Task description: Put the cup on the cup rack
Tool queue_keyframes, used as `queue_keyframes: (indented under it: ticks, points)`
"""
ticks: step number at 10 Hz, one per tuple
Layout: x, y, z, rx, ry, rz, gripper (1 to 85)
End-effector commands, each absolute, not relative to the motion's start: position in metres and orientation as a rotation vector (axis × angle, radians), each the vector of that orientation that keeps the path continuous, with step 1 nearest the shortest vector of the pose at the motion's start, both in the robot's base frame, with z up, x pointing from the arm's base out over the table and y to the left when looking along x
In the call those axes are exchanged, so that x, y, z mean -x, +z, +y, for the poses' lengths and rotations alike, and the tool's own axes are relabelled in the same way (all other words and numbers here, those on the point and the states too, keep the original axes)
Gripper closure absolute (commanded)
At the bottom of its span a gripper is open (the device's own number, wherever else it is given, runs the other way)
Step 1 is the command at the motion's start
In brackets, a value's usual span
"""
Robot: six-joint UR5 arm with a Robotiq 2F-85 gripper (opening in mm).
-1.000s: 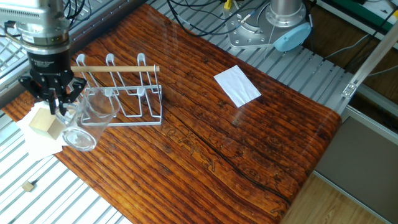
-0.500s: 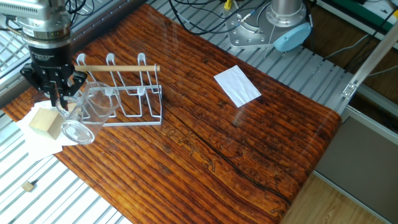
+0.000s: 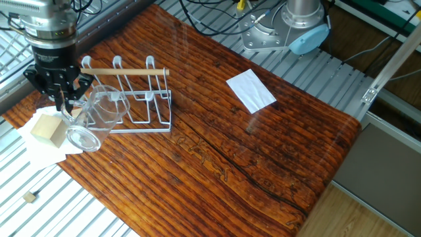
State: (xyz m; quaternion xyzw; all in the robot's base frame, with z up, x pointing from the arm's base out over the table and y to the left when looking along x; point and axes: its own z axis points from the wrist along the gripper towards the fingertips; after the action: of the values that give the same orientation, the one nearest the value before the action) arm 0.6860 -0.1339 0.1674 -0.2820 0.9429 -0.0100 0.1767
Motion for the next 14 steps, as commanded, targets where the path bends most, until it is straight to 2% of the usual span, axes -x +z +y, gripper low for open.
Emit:
queue_keyframes:
  ticks: [1,5,6,14]
  points:
    - [-0.697,0.178,-0.161,0.907,-0.133,2.611,84.7]
    - [-0.698,0.186,-0.163,0.919,-0.103,2.589,84.7]
    - [-0.697,0.186,-0.154,0.874,-0.058,2.598,84.7]
    - [-0.692,0.176,-0.155,0.848,-0.007,2.623,84.7]
